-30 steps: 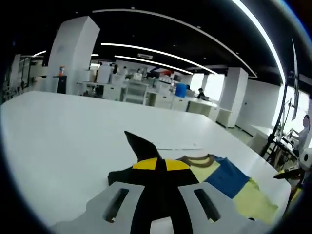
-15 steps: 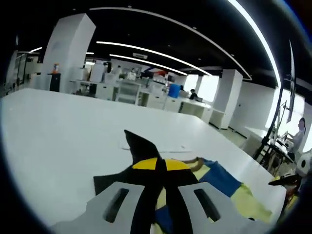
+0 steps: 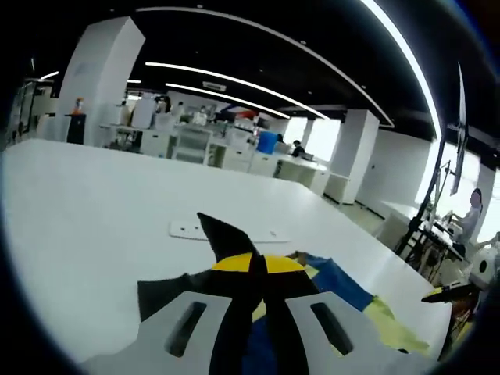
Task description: Fold the garment on the visible template until the final outline fits inside the template.
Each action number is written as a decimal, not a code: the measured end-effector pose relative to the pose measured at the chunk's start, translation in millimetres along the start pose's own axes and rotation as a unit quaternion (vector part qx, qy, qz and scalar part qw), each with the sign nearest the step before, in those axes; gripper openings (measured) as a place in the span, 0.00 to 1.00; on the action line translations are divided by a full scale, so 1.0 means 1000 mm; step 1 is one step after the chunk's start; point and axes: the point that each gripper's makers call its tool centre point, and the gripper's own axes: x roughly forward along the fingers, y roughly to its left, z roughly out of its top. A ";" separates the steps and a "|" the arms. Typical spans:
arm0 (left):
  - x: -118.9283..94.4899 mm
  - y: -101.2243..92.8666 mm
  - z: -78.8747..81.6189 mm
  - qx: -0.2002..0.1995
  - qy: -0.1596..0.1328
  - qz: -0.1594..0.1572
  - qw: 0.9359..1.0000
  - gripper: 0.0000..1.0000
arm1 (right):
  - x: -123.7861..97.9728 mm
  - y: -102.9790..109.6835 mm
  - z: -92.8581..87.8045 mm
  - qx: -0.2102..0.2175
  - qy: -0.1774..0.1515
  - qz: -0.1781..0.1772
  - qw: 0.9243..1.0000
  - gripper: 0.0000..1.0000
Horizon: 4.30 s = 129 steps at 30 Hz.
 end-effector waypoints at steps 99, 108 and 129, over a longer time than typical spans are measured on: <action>0.059 -0.205 -0.155 0.203 0.160 -0.232 0.938 0.26 | -0.007 -0.007 -0.026 0.040 0.013 -0.013 0.999 0.99; 0.039 -0.195 -0.133 0.194 0.127 -0.253 0.939 0.71 | -0.002 -0.003 -0.019 0.021 0.022 0.003 1.000 0.99; -0.056 -0.143 -0.137 0.196 0.140 -0.281 0.929 0.99 | -0.003 0.014 -0.027 -0.015 0.089 0.046 0.995 0.99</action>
